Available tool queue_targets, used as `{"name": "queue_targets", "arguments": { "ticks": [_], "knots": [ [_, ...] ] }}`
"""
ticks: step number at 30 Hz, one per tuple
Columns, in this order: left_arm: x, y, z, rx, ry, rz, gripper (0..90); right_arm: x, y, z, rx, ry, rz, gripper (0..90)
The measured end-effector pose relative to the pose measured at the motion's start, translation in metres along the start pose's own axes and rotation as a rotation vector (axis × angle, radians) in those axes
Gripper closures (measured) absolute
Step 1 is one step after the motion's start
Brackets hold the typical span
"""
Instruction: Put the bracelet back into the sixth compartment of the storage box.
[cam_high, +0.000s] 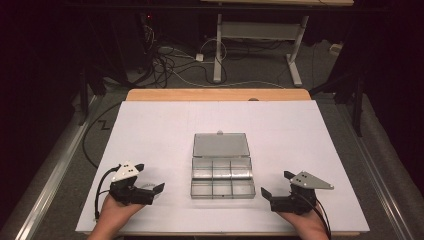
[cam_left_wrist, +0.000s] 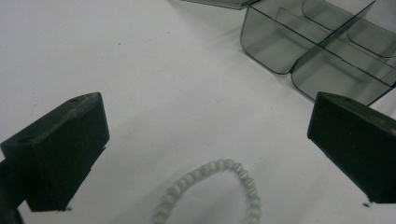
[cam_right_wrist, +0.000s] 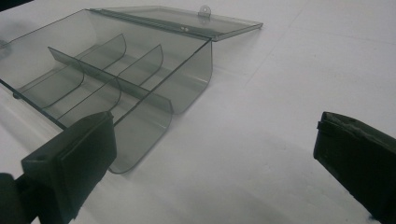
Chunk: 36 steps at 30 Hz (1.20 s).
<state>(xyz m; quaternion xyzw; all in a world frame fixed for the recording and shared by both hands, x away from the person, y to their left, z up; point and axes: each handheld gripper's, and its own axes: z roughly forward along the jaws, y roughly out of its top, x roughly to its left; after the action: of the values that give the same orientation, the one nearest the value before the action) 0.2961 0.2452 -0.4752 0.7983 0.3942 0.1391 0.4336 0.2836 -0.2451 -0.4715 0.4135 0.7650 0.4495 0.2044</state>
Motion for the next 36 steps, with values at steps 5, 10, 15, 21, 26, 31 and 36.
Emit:
{"name": "queue_targets", "arguments": {
  "ticks": [5,10,15,21,26,31,36],
  "knots": [
    [0.012,-0.007,-0.006,0.013,0.005,-0.029,0.0,-0.001,-0.001,-0.002,0.004,-0.003,0.000,0.6],
    [0.021,-0.013,-0.011,0.021,0.024,-0.052,0.0,-0.002,-0.002,-0.003,0.002,-0.011,0.003,0.6],
    [0.025,-0.017,-0.015,0.015,0.031,-0.065,1.0,-0.001,-0.003,-0.002,0.007,-0.002,0.001,0.6],
    [0.026,-0.021,-0.013,0.041,0.026,-0.048,5.5,0.000,-0.003,0.000,0.014,-0.003,-0.001,0.6],
    [0.028,-0.025,-0.005,0.066,0.009,-0.059,14.1,-0.001,-0.005,0.002,0.020,-0.006,-0.009,0.6],
    [0.024,-0.026,-0.005,0.072,0.009,-0.033,24.4,-0.001,-0.005,0.001,0.020,-0.010,-0.017,0.6],
    [0.021,-0.027,-0.005,0.084,0.015,-0.017,31.2,-0.001,-0.006,0.000,0.022,-0.014,-0.014,0.6]
  ]
}}
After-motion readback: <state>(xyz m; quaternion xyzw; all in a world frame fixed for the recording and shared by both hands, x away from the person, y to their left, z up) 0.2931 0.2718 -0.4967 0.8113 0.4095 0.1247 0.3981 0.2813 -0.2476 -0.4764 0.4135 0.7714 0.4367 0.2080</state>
